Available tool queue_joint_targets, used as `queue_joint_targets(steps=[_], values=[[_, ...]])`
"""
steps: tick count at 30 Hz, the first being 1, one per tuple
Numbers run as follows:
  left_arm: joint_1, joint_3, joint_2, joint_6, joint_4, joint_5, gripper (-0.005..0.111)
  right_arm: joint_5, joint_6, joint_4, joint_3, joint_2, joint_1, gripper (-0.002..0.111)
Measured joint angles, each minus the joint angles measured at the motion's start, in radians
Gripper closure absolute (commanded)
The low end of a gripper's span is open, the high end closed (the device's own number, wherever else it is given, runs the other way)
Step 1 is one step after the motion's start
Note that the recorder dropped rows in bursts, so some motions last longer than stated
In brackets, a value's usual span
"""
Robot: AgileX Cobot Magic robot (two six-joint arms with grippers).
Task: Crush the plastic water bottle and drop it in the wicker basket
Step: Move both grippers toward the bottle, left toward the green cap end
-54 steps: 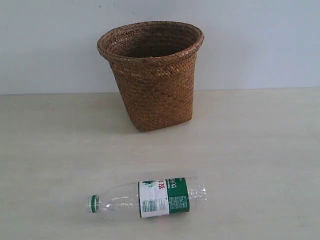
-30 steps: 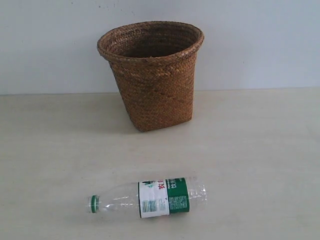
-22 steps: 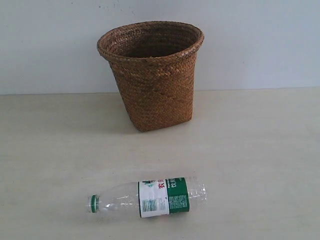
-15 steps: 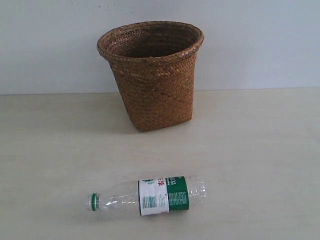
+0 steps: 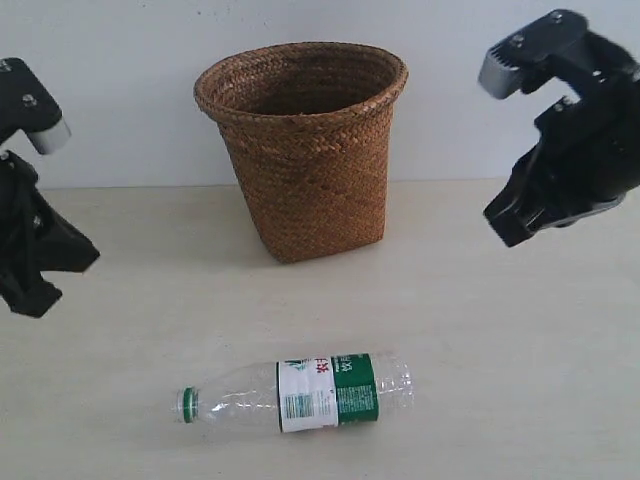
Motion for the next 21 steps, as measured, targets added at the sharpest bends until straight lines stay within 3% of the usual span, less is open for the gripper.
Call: queue_joint_targets(steps=[4, 9, 10, 16, 21], values=[[0.0, 0.0, 0.071, 0.297, -0.128, 0.145, 0.102, 0.101, -0.094, 0.096, -0.038, 0.08, 0.064, 0.108], [0.0, 0.0, 0.173, 0.45, -0.226, 0.199, 0.097, 0.131, -0.147, 0.145, -0.042, 0.159, 0.11, 0.108], [0.0, 0.0, 0.185, 0.46, -0.236, 0.204, 0.084, 0.132, -0.154, 0.148, -0.042, 0.169, 0.113, 0.108], [0.0, 0.005, 0.274, 0.597, -0.276, 0.224, 0.042, 0.136, -0.179, 0.193, -0.072, 0.25, 0.122, 0.108], [-0.013, 0.034, 0.308, 0.676, -0.301, 0.151, 0.037, 0.128, -0.195, 0.218, -0.08, 0.292, 0.122, 0.108]])
